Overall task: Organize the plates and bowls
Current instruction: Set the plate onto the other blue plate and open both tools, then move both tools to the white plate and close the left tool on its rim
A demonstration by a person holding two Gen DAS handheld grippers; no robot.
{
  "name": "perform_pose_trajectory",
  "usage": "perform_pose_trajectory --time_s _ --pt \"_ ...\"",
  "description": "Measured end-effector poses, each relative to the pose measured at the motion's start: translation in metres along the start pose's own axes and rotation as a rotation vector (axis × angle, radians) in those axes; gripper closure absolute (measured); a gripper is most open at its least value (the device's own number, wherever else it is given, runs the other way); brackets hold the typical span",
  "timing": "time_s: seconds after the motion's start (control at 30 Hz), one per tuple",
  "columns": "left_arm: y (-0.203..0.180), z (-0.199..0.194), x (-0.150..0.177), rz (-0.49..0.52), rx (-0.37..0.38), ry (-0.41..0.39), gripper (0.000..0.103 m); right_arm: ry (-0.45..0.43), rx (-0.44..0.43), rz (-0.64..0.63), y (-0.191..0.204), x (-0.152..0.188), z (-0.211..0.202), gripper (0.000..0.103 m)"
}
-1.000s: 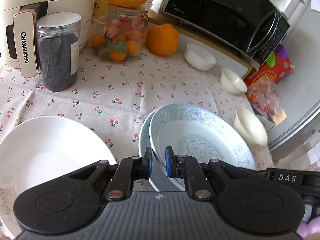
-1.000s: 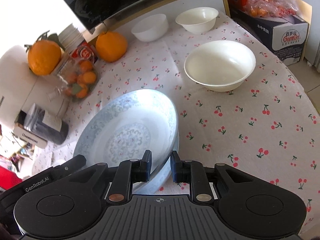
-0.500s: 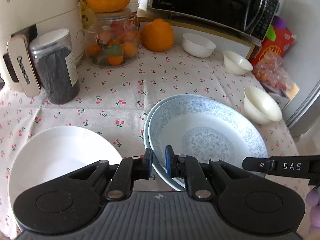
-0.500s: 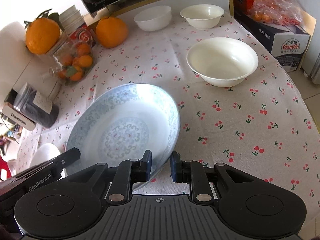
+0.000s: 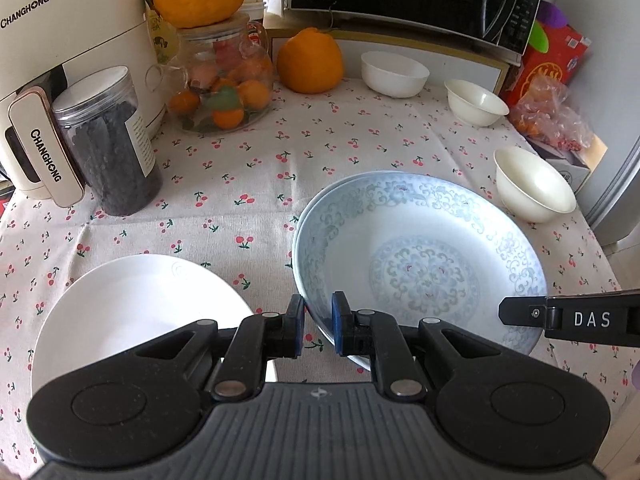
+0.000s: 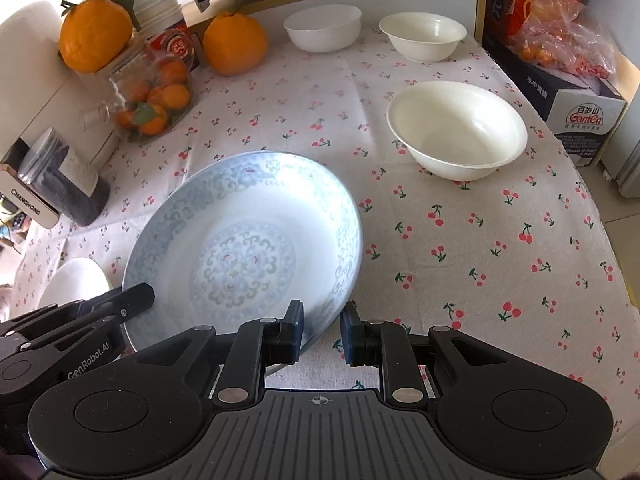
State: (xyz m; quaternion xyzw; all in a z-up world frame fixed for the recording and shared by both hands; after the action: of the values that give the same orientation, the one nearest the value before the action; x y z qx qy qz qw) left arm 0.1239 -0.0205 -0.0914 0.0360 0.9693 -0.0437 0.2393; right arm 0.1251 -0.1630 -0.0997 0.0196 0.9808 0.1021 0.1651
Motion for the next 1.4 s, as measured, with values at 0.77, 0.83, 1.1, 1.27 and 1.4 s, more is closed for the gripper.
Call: perform_pose_trajectory --time_s 0.77,0.83,1.1,1.27,1.4 --pt "-0.004 0.002 0.000 -0.008 0.055 0.038 0.076 0.012 -0.021 -0.012 -0.001 -0.006 -0.004 0.074" --pt "-0.005 0.002 0.000 -0.009 0.058 0.041 0.073 0.008 -0.021 -0.011 -0.001 -0.006 -0.005 0.062" --pt "-0.004 -0.005 -0.006 -0.019 0.096 0.039 0.039 -0.006 -0.051 0.005 -0.003 -0.009 -0.011 0.041" --pt "0.003 -0.019 -0.013 -0.030 0.116 0.023 0.024 -0.017 -0.088 0.009 0.000 -0.012 -0.017 0.034" --pt "0.014 -0.028 -0.016 -0.028 0.114 0.025 0.011 -0.032 -0.121 -0.013 0.008 -0.013 -0.024 0.028"
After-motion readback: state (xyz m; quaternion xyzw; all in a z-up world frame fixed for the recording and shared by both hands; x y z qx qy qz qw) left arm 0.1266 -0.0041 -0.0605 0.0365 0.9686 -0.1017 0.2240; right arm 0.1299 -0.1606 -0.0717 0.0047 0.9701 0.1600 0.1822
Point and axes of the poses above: each gripper's, at about its wrist camera, not at the fingertips, and z roughly the way its jaws point, y to its left, x to its underside, the point moved 7 cm from there along z, roughly the way its jaws point, and after that the axes turned 10 degrees about y, right-handed, at the moved point
